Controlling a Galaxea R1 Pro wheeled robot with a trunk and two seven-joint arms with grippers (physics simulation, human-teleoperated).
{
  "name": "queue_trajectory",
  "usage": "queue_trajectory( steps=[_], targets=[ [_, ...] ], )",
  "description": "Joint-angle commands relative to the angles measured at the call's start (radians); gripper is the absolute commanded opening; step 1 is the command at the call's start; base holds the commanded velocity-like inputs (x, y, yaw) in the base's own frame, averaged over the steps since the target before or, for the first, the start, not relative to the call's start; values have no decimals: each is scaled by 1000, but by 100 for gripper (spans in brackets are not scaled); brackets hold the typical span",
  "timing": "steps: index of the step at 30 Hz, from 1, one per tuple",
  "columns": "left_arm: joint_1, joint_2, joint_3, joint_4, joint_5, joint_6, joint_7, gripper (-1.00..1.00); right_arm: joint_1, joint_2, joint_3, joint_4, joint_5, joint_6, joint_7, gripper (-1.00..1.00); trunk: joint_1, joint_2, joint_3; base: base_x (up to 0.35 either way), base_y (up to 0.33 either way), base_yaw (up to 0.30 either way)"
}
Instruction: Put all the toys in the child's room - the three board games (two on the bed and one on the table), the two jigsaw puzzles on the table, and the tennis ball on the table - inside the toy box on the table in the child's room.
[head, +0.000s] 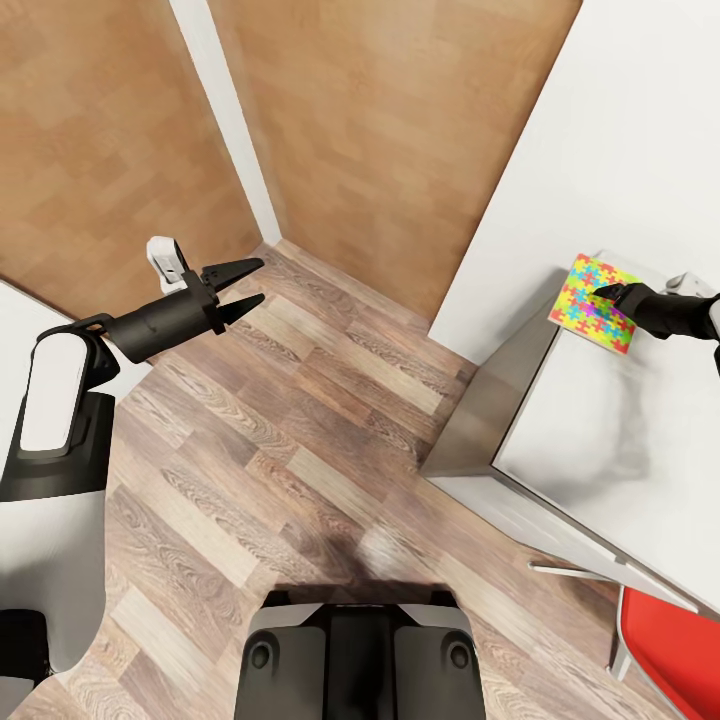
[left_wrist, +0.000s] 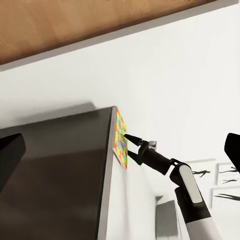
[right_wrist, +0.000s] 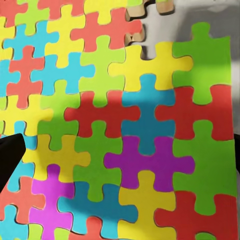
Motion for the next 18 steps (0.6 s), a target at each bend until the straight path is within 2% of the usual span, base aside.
queue_trajectory(
  steps=[1,18],
  targets=[
    [-1,0,1,1,-11,4,-11,100,0,0,1,-1,-30,1,-8,100,2,-1,-1,0,0,18],
    [-1,0,0,1,-11,4,-11,100,0,0,1,-1,-30,1,-7,100,2,-1,-1,0,0,6]
  ],
)
